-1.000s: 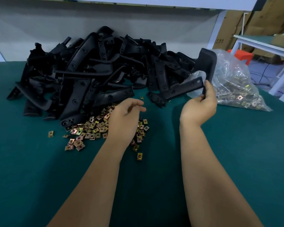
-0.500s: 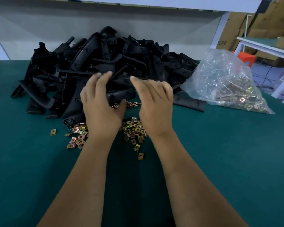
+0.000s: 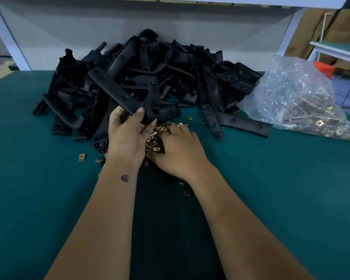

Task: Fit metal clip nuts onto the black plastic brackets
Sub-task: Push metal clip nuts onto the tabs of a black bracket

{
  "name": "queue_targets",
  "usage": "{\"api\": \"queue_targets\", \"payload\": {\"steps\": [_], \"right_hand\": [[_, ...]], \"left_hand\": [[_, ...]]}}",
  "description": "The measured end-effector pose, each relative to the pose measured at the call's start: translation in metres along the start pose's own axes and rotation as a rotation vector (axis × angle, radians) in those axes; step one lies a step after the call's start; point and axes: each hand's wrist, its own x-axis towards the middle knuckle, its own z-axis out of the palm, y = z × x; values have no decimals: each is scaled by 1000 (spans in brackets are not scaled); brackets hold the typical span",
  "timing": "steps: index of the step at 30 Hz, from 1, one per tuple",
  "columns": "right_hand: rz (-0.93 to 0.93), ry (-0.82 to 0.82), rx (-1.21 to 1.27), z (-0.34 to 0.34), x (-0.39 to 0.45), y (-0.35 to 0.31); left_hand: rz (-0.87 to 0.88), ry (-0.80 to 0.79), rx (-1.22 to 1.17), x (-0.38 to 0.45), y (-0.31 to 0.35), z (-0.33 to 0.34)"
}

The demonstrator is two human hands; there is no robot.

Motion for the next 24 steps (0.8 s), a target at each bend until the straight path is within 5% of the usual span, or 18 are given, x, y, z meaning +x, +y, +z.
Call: {"api": "queue_targets", "payload": {"steps": [15, 24], "right_hand": [[20, 167, 484, -2, 2, 11], [309, 407, 1185, -13, 5, 29]], "left_hand": [[-142, -88, -51, 2, -8, 4], [-223, -45, -129, 0, -18, 10]]}}
